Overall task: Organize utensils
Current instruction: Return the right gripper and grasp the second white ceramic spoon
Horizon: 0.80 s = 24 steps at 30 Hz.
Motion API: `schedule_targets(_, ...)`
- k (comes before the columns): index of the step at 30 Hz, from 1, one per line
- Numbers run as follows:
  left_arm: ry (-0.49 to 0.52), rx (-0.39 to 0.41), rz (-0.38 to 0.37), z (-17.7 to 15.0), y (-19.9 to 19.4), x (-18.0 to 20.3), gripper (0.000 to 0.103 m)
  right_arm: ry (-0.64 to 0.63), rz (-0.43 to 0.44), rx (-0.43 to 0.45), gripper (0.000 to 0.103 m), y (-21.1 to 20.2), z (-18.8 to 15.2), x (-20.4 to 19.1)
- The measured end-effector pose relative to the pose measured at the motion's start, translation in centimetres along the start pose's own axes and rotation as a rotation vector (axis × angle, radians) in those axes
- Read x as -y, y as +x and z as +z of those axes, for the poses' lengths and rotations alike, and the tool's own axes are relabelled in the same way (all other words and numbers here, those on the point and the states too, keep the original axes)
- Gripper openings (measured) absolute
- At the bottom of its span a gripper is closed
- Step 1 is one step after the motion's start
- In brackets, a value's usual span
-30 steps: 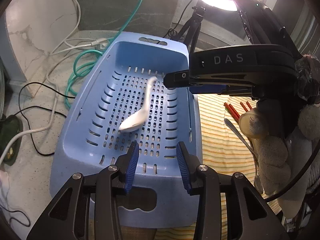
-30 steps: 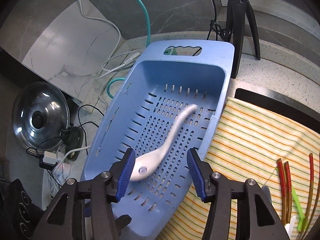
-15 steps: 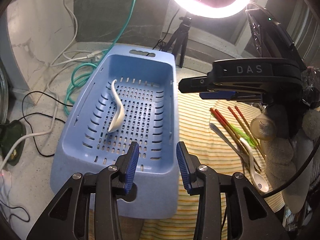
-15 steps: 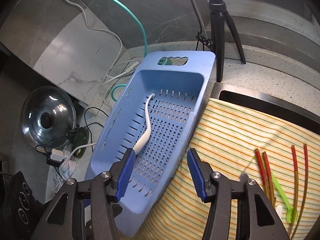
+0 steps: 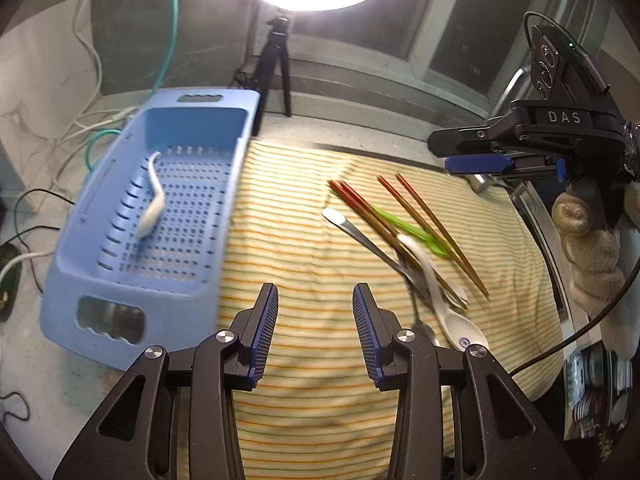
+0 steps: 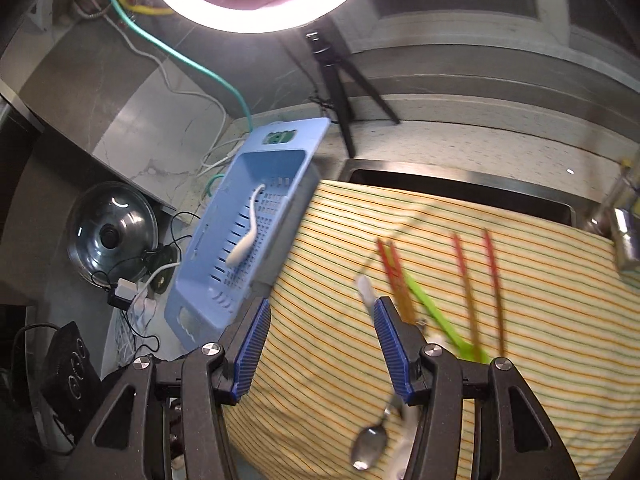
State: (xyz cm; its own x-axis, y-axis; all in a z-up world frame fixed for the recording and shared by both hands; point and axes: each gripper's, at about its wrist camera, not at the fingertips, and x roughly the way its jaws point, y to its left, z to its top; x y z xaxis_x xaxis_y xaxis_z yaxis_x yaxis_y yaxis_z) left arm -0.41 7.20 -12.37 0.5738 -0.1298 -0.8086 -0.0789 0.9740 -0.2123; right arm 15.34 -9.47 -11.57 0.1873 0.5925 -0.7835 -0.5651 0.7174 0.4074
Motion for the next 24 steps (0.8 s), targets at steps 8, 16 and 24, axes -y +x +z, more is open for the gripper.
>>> schedule_targets(8, 0.025, -0.046, -0.045, -2.4, 1.4, 5.0, 0.037, 0.037, 0.027, -0.071, 0.049, -1.0, -3.2, 4.6)
schedule_targets(16, -0.010, -0.079, -0.073, -5.7, 2.6, 9.9, 0.037, -0.001, 0.102, -0.203, 0.030, 2.1, -4.5, 5.6)
schedule_targets(24, -0.084, -0.086, -0.068, -7.9, 3.9, 13.9, 0.037, -0.044, 0.130, -0.335, 0.026, 5.5, -5.7, 6.4)
